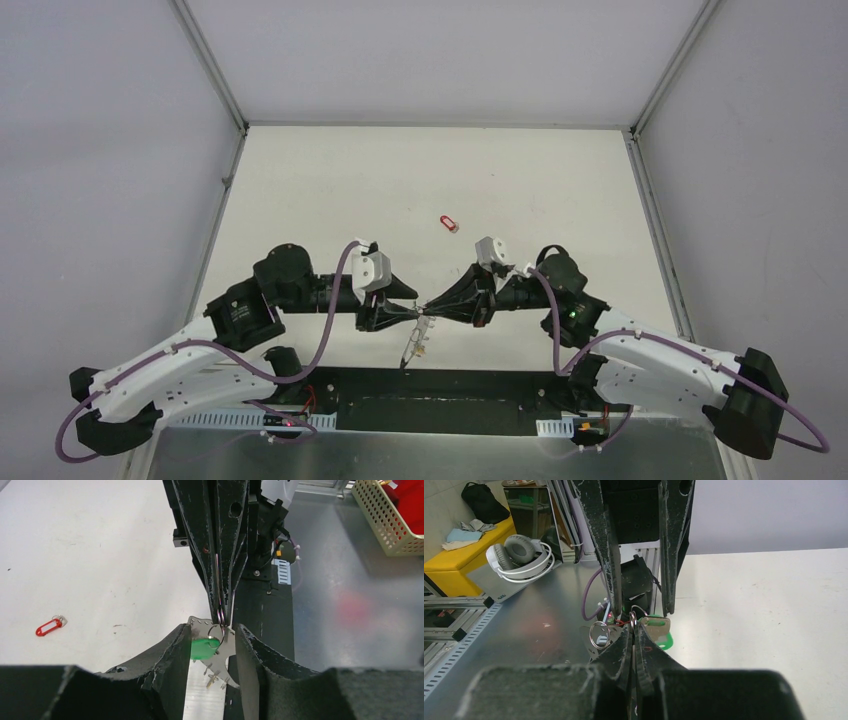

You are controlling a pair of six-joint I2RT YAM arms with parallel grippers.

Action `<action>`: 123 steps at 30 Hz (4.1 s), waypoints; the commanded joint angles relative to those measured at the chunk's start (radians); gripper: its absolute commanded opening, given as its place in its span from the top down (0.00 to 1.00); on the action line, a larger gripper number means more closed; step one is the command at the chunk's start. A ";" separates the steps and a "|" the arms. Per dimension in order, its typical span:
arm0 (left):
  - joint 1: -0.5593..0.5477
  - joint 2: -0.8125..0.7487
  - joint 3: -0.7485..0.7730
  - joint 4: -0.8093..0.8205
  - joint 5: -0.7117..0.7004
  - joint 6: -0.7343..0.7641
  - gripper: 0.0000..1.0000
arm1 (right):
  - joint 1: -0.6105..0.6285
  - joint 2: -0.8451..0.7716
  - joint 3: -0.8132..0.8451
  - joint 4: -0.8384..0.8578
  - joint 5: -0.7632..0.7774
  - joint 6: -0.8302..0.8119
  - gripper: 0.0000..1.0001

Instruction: Put the keys on the keyring

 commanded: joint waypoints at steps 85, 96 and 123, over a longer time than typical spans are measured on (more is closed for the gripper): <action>-0.008 0.625 0.924 -0.986 -0.050 0.212 1.00 | 0.031 0.154 0.102 0.195 0.077 0.098 0.73; -0.007 0.615 0.909 -0.979 -0.048 0.210 1.00 | 0.039 0.158 0.108 0.191 0.066 0.090 1.00; -0.007 0.065 0.259 -0.348 -0.183 0.194 0.55 | 0.039 0.118 0.087 0.142 0.064 0.066 1.00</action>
